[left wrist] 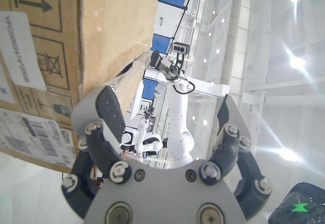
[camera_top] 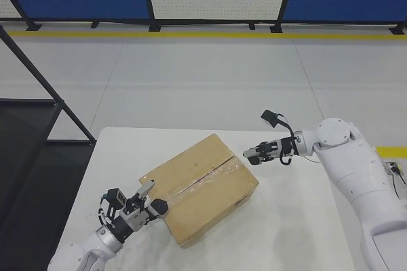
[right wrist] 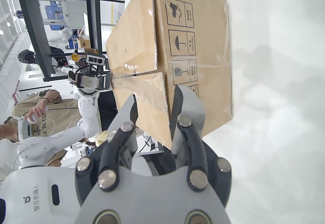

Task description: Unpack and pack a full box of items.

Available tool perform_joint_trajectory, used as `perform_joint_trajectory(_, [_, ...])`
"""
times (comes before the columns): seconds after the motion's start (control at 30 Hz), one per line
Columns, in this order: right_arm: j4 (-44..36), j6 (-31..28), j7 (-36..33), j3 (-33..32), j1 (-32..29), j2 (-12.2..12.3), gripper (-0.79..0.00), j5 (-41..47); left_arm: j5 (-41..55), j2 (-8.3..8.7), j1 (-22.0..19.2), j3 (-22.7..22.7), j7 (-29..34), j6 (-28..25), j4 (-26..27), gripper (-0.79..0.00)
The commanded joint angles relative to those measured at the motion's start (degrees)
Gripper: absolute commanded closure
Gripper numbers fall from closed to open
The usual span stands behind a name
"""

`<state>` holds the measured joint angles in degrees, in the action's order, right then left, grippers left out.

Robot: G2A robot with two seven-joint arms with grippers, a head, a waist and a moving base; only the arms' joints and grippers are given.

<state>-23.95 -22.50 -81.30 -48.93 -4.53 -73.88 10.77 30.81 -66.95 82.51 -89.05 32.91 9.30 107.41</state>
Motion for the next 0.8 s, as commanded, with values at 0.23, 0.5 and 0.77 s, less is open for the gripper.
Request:
perform_joint_trajectory(0.23, [-0.08,1.62,0.19,0.9,0.06,-0.67,-0.283,-0.79,0.07,0.13,0.23,0.02,-0.08,-0.27,0.15,-0.785])
perform_joint_trajectory(0.5, [1.89,3.04,0.53,1.29,0.2,-1.08,-0.292,-1.29,0.05,0.25,0.58,-0.04,-0.14,-0.67,0.35,-0.785])
perform_joint_trajectory(0.77, [2.37,1.84,0.59,1.07,-0.17,-1.49,0.0,-0.3,0.03,0.37,0.61,0.02,-0.11,-0.66,0.39,-0.785])
